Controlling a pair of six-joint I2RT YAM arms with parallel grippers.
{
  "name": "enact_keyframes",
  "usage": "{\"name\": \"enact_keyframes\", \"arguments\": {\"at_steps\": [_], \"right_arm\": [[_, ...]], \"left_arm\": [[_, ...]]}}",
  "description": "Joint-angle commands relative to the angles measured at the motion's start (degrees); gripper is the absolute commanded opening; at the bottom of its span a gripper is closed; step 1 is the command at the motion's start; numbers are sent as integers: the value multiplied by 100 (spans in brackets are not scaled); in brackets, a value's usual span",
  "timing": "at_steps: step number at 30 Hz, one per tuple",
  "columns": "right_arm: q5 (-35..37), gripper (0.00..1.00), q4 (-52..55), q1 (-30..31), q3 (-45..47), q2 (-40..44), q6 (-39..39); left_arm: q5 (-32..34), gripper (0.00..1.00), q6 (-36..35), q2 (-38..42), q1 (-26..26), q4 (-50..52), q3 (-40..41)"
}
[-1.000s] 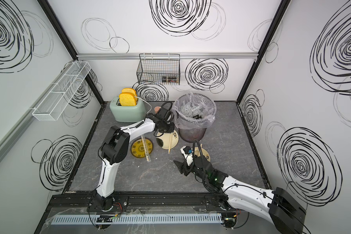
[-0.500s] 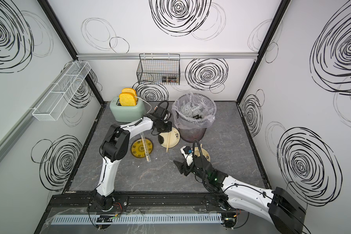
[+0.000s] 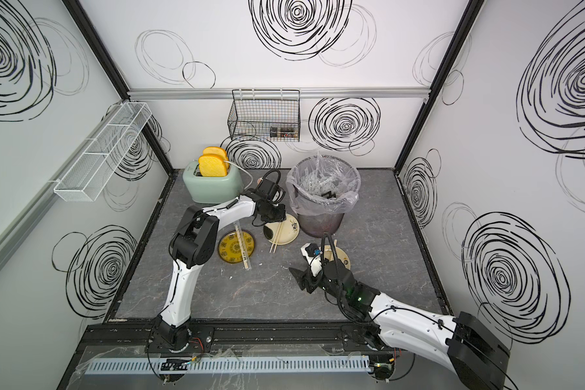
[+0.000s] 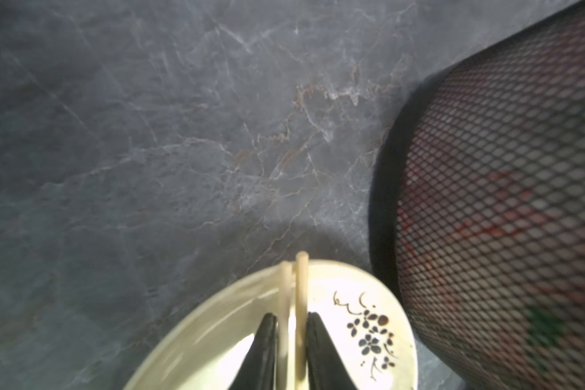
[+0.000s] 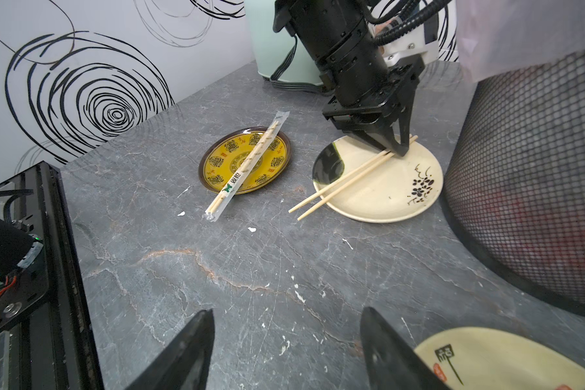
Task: Remove the packaging of disposable chopsticks
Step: Place the disposable chopsticks on the plate.
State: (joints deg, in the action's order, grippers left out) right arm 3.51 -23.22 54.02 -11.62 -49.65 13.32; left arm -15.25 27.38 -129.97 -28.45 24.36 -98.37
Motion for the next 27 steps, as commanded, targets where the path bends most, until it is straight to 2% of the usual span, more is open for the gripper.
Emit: {"name": "enact_keyframes", "arguments": {"at_steps": [1,27], "right_arm": [[71,71,-112,11,-7,-27,82],[71,71,-95,-6,-7,-14,87]], "left_arm": [[3,23,-8,6,-16,-35,-141],[1,32,21,696,-70,-475,431]]}}
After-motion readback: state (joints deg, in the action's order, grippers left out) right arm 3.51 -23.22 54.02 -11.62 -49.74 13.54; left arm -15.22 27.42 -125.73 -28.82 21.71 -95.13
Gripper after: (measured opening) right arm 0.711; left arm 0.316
